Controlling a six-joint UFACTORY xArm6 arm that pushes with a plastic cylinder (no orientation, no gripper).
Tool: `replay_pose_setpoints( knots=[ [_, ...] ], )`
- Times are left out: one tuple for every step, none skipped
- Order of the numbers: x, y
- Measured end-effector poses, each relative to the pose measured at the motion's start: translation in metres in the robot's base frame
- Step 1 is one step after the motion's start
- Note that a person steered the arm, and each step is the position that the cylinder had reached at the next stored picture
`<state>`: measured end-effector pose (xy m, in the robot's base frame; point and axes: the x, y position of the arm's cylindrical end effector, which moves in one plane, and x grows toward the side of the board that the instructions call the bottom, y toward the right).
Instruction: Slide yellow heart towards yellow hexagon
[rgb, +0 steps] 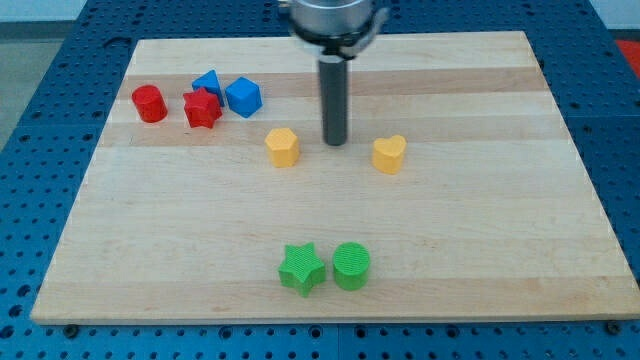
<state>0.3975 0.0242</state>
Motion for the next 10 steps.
replay_pose_setpoints(
  knots=[
    [0.0, 0.069],
    [0.004, 0.1],
    [0.032, 0.094],
    [0.031, 0.055],
    [0.005, 0.006],
    [0.004, -0.024],
    [0.004, -0.023],
    [0.004, -0.023],
    [0.003, -0.043],
    [-0.007, -0.053]
  ],
)
